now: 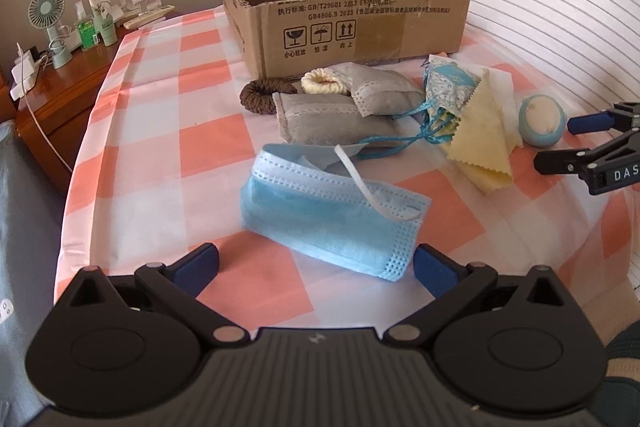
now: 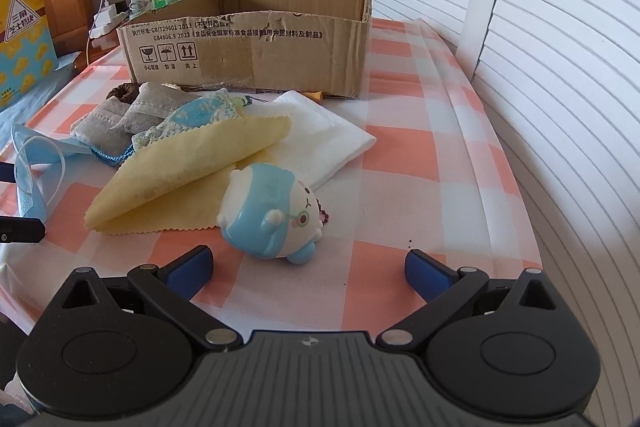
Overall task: Organize soft objects
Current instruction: 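Grasp the blue face mask with the left gripper while the right gripper grasps the blue plush toy, then carry the mask into the box and open the left gripper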
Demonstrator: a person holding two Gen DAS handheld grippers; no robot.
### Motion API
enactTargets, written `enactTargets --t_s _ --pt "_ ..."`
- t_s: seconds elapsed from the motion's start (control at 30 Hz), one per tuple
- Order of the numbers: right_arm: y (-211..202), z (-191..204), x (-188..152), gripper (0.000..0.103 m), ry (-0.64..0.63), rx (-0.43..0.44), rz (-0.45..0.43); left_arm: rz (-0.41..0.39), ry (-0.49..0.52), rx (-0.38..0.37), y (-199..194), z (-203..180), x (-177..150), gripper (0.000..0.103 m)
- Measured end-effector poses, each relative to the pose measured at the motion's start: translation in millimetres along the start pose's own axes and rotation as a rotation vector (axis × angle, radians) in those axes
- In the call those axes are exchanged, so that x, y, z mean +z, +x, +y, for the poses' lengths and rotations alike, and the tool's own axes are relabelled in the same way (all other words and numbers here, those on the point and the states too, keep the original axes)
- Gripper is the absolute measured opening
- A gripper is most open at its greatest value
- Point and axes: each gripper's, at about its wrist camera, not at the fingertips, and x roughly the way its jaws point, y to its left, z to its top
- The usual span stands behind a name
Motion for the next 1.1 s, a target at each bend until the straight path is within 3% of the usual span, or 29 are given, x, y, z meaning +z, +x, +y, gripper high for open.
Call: enactTargets --t_s 0.17,0.37,0.5,0.77,0.83,0.93,1.1 --pt "3 1 0 0.103 -0.011 -0.003 -0.019 -0.026 0.155 0.042 0 -4 7 0.102" --pt "4 1 0 0.103 -0.017 0.002 -0.03 -0.044 0.244 -0.006 9 -1 18 0.096" --pt "5 2 1 0.103 -0.017 0.0 -0.028 -0.045 0.261 -0.062 14 1 26 0.089" --pt "3 6 5 0.103 -0.021 0.027 -0.038 -0.043 0.306 -0.081 12 0 29 0.078" --pt "1 9 6 0.103 -0.025 0.044 -0.057 -0.043 0.308 -0.075 10 1 28 0.069" --pt "-2 14 9 0.099 -0.048 0.058 -0.08 -0.039 0.292 -0.076 9 5 29 0.062" --pt "-3 18 11 0.078 -0.068 0.06 -0.088 -0.036 0.287 -0.067 5 6 28 0.051"
